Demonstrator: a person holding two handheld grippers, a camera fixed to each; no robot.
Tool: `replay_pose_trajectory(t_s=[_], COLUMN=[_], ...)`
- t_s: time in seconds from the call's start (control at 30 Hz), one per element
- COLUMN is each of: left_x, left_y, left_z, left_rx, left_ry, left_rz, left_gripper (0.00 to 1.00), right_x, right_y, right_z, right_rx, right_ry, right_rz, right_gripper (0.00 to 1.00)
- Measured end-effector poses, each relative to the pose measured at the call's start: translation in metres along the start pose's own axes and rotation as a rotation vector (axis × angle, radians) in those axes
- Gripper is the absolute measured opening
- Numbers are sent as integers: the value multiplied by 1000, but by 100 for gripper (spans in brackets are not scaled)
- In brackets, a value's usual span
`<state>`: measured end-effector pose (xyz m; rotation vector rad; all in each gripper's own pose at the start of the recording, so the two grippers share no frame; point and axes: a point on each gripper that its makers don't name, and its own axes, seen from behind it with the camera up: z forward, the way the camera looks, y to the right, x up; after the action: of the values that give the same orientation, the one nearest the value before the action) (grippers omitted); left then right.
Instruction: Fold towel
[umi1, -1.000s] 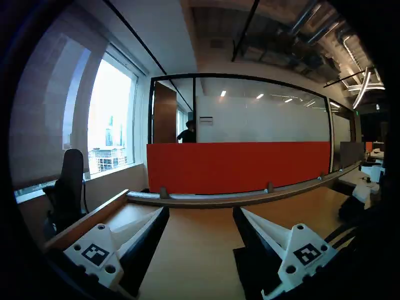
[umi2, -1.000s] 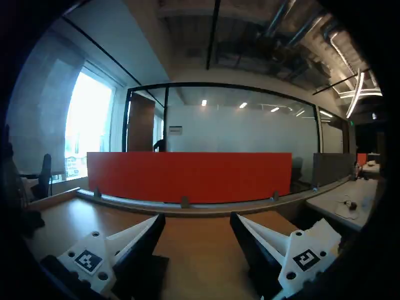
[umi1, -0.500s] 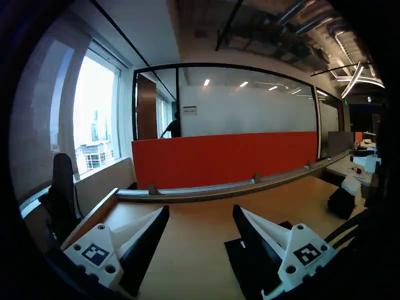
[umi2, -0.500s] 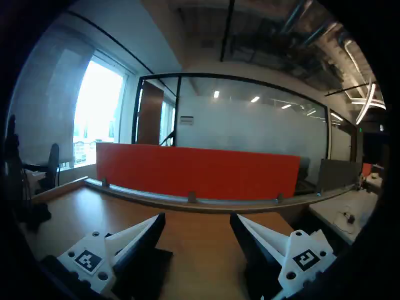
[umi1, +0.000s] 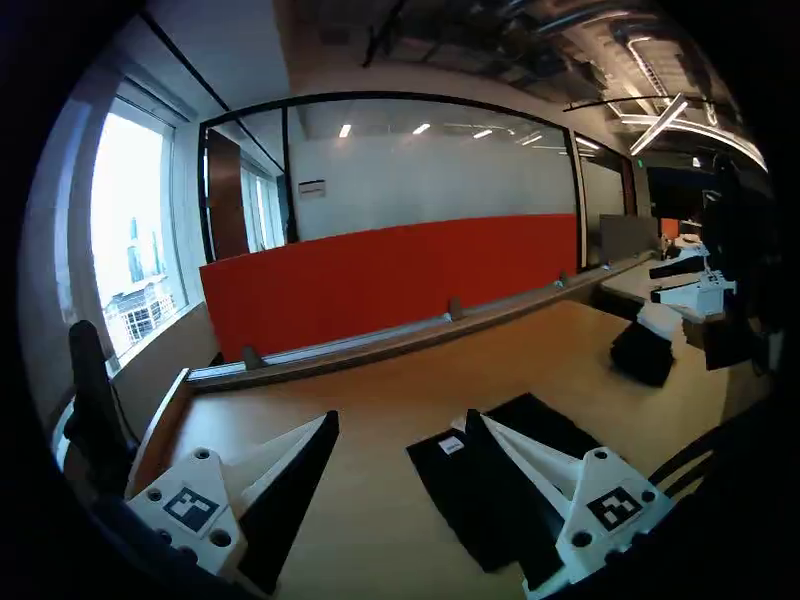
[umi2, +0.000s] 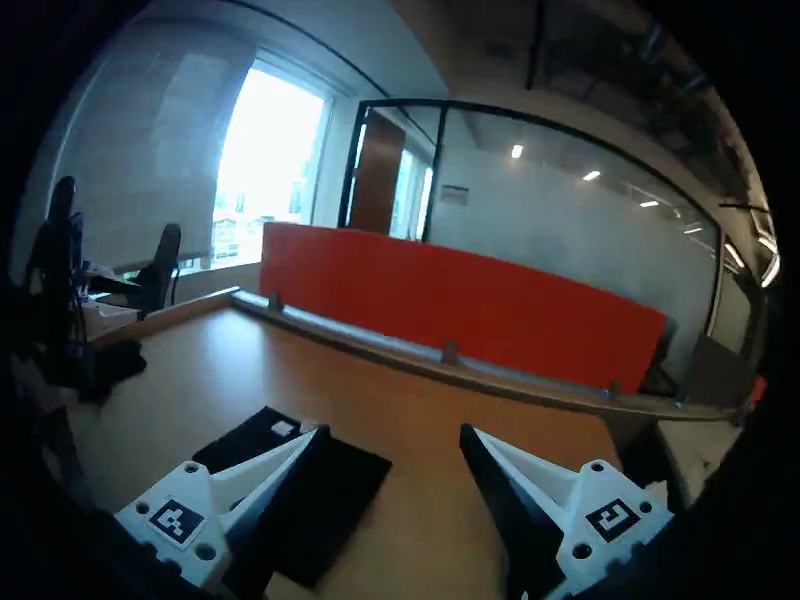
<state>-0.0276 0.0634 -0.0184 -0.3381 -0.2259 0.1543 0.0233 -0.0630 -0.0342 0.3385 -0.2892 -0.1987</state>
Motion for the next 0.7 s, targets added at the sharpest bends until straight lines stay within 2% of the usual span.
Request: replay_pose_trajectory(t_s=[0.17, 0.33, 0.7], left_x=[-18, -36, -84], left_y=[19, 35, 64], left_z=[4, 8, 19], left_rx=[-67, -110, -171], left_ry=[-53, -94, -173], left_rz=[21, 34, 28], left_gripper=[94, 94, 94], right_x=[-18, -38, -96], right_y=[-16, -28, -41], right_z=[4, 9, 23], right_rx=[74, 132, 189], right_ry=[-62, -111, -198], right_rz=[-33, -48, -84], right_gripper=[100, 100, 100])
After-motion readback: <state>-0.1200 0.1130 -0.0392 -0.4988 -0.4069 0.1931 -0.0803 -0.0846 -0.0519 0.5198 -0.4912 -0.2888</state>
